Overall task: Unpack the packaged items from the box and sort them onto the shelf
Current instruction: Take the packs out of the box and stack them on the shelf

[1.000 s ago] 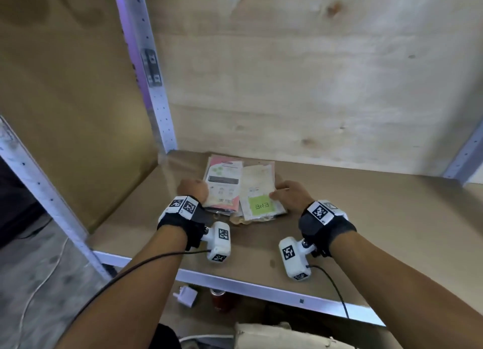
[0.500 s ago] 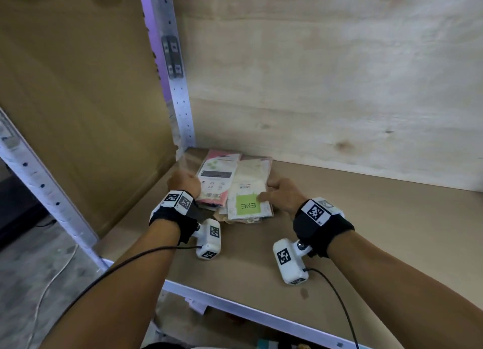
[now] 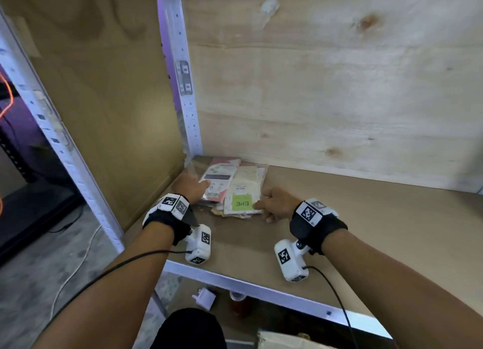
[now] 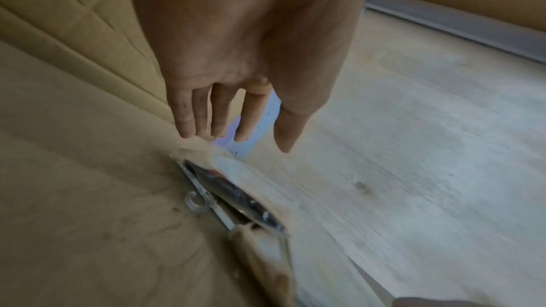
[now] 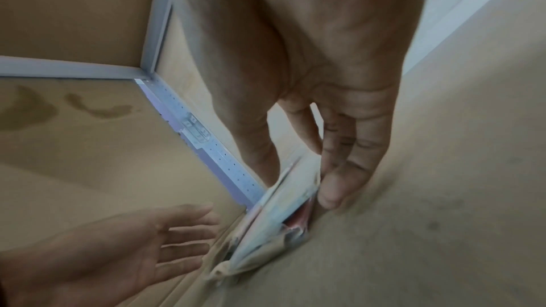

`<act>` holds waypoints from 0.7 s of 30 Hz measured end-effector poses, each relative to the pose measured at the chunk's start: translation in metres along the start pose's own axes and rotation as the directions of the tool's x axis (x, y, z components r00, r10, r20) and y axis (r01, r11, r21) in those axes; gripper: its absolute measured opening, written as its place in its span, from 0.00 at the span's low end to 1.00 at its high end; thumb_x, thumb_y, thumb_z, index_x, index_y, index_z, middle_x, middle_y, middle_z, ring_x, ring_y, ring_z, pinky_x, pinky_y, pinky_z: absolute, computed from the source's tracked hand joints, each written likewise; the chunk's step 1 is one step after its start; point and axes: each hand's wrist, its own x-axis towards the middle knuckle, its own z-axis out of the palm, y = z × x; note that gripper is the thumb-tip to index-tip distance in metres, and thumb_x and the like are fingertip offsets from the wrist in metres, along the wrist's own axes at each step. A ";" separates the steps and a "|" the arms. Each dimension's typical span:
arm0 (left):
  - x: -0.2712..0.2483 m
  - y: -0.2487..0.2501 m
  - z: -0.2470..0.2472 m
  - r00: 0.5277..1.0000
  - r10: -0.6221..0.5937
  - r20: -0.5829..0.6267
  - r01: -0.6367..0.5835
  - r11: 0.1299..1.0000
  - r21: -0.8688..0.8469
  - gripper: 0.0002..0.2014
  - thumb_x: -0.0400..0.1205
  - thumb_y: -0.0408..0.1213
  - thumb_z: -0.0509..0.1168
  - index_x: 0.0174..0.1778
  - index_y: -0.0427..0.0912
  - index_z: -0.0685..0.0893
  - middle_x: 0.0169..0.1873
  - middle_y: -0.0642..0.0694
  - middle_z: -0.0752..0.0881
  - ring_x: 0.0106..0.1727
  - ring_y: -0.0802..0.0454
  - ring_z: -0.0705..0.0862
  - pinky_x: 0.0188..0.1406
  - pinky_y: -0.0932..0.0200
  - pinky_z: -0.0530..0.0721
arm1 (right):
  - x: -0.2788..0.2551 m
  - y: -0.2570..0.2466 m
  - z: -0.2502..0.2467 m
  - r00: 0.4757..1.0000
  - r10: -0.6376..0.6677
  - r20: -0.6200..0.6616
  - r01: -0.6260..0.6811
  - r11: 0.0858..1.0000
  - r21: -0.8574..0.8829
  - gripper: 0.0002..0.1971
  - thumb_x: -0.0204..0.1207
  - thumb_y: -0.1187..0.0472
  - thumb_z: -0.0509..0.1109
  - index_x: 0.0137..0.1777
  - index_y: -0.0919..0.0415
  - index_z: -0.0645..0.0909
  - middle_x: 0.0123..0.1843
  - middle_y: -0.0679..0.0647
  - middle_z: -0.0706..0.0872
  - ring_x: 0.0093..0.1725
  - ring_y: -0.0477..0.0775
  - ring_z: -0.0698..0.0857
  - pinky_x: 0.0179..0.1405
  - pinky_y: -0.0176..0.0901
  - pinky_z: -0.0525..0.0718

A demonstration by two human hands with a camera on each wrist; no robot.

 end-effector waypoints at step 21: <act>-0.305 0.026 0.095 0.868 0.375 0.327 -0.282 0.912 -0.299 0.07 0.82 0.40 0.71 0.38 0.47 0.88 0.31 0.47 0.89 0.26 0.61 0.84 0.36 0.63 0.83 | -0.283 0.164 -0.006 0.999 0.009 -0.040 -0.010 0.999 -0.033 0.05 0.80 0.71 0.64 0.51 0.67 0.82 0.42 0.61 0.87 0.32 0.53 0.88 0.31 0.39 0.86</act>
